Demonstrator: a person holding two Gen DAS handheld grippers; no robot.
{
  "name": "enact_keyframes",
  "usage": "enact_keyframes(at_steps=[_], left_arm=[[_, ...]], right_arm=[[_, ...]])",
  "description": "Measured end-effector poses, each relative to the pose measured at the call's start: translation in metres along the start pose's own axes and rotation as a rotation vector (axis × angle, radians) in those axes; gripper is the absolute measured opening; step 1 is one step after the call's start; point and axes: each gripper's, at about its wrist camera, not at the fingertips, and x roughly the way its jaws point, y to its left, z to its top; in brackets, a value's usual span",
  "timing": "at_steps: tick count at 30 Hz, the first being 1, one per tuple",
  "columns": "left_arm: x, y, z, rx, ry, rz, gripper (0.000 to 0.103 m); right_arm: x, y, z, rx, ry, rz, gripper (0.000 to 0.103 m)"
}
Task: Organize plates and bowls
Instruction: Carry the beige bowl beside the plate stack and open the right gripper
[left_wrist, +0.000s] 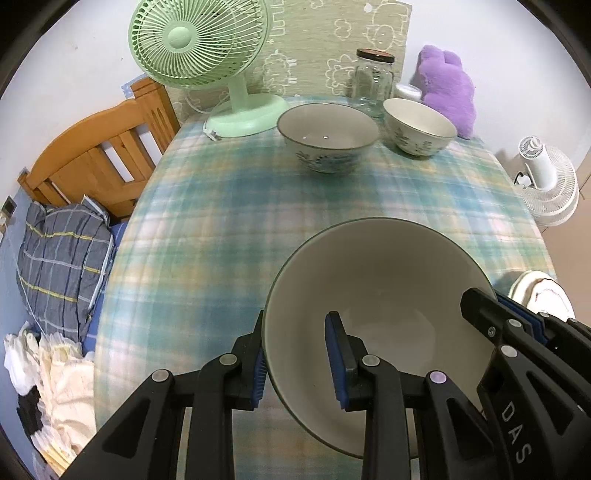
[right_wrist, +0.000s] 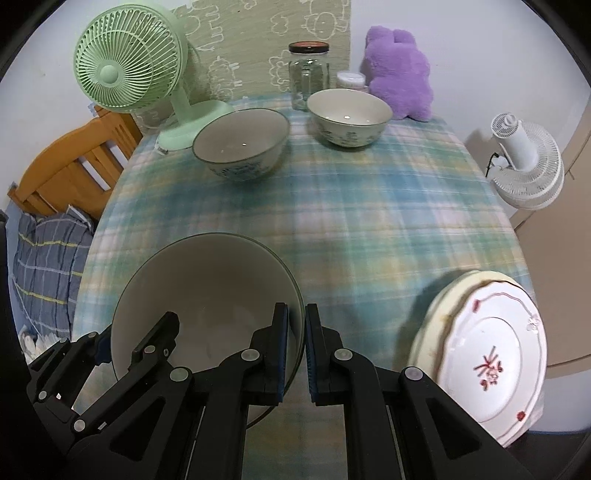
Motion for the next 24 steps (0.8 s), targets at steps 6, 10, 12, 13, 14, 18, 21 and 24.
enact_keyframes(at_steps=[6, 10, 12, 13, 14, 18, 21, 24], left_arm=[[-0.005, -0.018, -0.018, -0.029, -0.003, -0.003, 0.027], [-0.003, -0.029, -0.03, -0.036, 0.004, 0.0, 0.027], [-0.002, -0.033, -0.035, -0.045, 0.011, -0.003, 0.027], [-0.001, -0.035, -0.037, -0.048, 0.014, -0.003, 0.027], [-0.001, -0.037, -0.039, -0.051, 0.016, -0.001, 0.027], [0.003, -0.042, -0.046, -0.061, 0.023, 0.001, 0.027], [0.008, -0.044, -0.05, -0.059, 0.035, 0.016, 0.027], [0.008, -0.045, -0.055, -0.061, 0.028, 0.021, 0.027]], right_arm=[[-0.007, -0.021, -0.014, -0.01, -0.005, -0.003, 0.012], [-0.006, -0.036, -0.027, -0.011, 0.0, 0.002, 0.012], [-0.004, -0.039, -0.032, -0.01, 0.007, 0.004, 0.012], [-0.003, -0.041, -0.034, -0.012, 0.01, 0.003, 0.012], [-0.002, -0.043, -0.036, -0.015, 0.013, 0.002, 0.012], [0.002, -0.049, -0.041, -0.024, 0.021, 0.001, 0.012], [0.007, -0.052, -0.044, -0.034, 0.033, 0.005, 0.012], [0.013, -0.054, -0.049, -0.033, 0.051, 0.014, 0.012]])
